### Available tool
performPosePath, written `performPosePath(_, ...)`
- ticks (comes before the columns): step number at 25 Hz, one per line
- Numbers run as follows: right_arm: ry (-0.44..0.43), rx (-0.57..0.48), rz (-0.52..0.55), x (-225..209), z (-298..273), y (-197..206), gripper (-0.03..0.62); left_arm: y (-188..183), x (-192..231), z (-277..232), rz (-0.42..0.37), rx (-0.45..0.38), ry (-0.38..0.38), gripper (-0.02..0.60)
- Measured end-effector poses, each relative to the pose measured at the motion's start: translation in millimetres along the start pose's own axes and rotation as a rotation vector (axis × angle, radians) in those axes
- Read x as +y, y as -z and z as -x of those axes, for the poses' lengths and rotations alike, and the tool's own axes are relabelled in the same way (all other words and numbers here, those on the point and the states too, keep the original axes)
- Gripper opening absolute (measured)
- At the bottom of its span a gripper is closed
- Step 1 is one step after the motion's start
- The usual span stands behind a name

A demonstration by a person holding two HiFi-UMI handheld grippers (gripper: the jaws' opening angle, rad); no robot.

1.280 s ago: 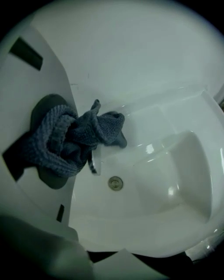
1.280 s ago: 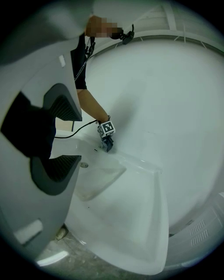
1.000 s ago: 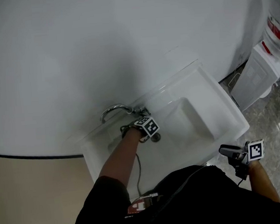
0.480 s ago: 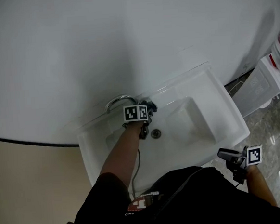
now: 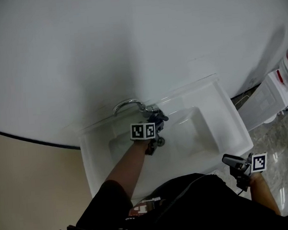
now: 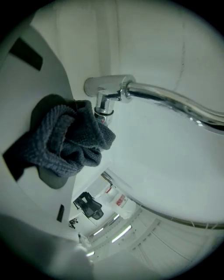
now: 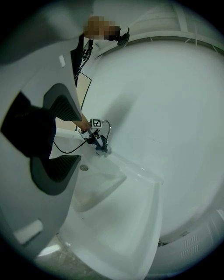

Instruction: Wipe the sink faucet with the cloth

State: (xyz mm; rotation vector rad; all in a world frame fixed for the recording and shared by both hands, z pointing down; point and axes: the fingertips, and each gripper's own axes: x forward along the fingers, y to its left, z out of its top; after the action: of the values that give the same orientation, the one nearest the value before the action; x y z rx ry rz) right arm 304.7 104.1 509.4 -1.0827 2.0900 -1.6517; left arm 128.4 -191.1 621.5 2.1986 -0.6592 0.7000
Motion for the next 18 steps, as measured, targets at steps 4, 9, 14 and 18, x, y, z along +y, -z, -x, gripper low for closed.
performPosePath(4,-0.064,0.044,0.066,12,-21,-24,0.233,10,-32,80,0.019,-0.168,0.105,0.112)
performPosePath(9,-0.176,0.113,0.203,37,-62,-63,0.232,19,-43,193,0.087,-0.446,0.080,0.112)
performPosePath(14,-0.206,0.169,0.551,65,-112,-102,0.184,34,-46,292,0.118,-0.721,-0.051,0.112)
performPosePath(18,-0.197,0.109,0.734,94,-131,-113,0.062,49,-61,335,0.100,-0.809,-0.077,0.112)
